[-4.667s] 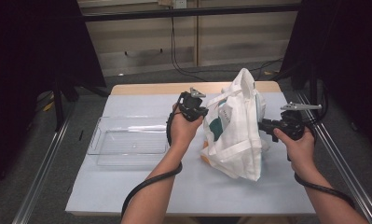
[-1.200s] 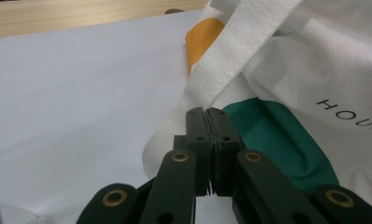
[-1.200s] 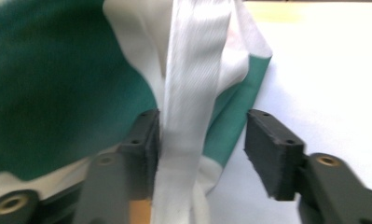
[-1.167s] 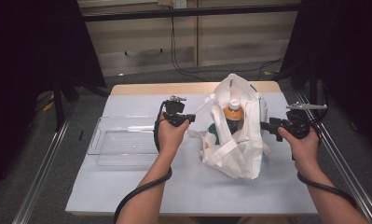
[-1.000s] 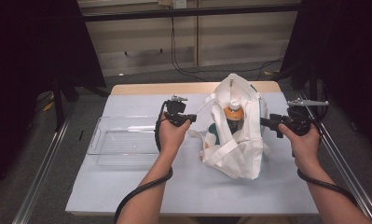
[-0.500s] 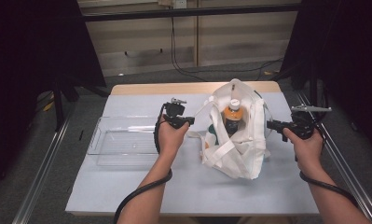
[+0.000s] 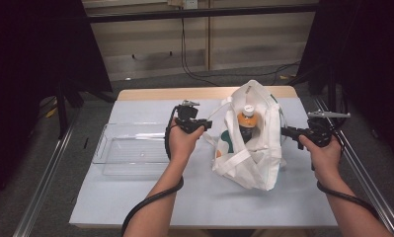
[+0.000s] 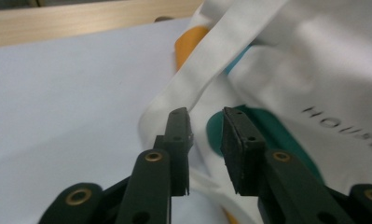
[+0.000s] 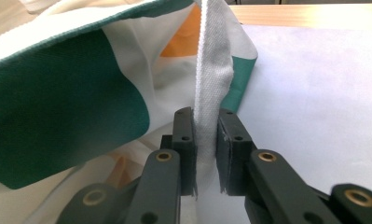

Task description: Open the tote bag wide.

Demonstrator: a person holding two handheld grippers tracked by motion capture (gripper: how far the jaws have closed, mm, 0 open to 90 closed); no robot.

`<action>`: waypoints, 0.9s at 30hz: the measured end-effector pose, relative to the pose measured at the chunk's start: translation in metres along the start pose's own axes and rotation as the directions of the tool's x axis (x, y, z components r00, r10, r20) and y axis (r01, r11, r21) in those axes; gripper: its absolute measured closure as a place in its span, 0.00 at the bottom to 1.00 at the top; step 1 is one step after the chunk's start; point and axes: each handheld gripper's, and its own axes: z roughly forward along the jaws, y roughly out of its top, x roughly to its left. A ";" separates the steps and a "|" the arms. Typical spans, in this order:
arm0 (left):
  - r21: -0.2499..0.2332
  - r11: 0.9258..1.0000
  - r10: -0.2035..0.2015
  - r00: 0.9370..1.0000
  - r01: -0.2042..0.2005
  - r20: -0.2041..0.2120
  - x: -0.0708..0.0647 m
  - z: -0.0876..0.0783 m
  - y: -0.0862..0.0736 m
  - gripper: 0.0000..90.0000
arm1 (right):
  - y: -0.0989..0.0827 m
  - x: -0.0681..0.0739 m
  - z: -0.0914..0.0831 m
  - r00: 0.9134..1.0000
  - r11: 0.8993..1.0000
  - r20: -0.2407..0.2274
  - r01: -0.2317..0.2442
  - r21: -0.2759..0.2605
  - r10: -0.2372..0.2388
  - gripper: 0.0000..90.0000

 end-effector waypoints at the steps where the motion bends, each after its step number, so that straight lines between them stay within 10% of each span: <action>1: -0.007 1.000 0.015 1.000 -0.015 -0.004 -0.002 -0.001 0.003 0.72 | 0.001 0.001 0.000 1.000 1.000 0.001 0.003 -0.001 -0.003 0.88; 14: -0.041 0.989 0.145 0.989 -0.144 0.002 -0.022 0.013 0.036 0.65 | 0.007 0.007 0.001 1.000 1.000 -0.003 0.018 0.010 -0.018 0.88; 20: -0.023 0.992 0.123 0.992 -0.122 0.019 -0.024 0.017 0.037 0.94 | 0.008 0.007 0.001 1.000 1.000 0.000 0.017 0.012 -0.017 0.88; 27: 0.002 0.998 0.067 0.998 -0.067 0.005 -0.013 0.012 0.026 0.98 | 0.005 0.004 0.001 1.000 1.000 0.008 0.013 0.016 -0.013 0.88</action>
